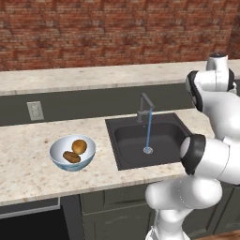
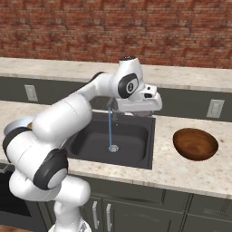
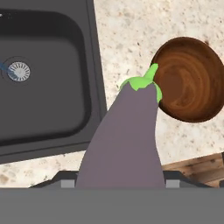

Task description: Pick the potatos from the sink and place them in one bowl. Place the eggplant in the other bowl. Then turn off the sink faucet.

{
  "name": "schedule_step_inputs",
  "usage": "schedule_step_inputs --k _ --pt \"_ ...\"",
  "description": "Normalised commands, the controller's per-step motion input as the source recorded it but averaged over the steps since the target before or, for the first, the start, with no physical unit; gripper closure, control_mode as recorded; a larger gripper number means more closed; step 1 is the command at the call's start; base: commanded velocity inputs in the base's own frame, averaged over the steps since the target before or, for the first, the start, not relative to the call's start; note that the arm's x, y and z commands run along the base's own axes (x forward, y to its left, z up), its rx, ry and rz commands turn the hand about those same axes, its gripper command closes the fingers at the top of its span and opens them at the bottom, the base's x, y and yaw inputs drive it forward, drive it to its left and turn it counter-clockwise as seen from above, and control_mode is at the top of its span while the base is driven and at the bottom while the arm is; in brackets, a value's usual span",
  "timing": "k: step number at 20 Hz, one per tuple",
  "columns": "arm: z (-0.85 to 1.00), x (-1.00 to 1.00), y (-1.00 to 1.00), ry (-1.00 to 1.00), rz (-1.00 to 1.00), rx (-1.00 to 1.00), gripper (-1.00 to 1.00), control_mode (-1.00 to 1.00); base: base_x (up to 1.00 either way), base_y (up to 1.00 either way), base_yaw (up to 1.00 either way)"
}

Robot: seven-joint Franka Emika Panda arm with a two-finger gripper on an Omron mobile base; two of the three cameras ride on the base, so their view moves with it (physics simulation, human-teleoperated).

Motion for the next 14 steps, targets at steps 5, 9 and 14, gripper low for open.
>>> schedule_step_inputs --k 5,9,14 --pt "-0.42 0.0 -0.36 -0.12 0.0 0.0 1.0 -1.0 0.0 0.0 0.0" --pt "-0.38 0.0 -0.43 -0.12 0.0 0.0 1.0 -1.0 0.0 0.0 0.0" --pt "-0.18 0.0 -0.48 -0.03 0.0 0.0 1.0 -1.0 0.0 0.0 0.0"
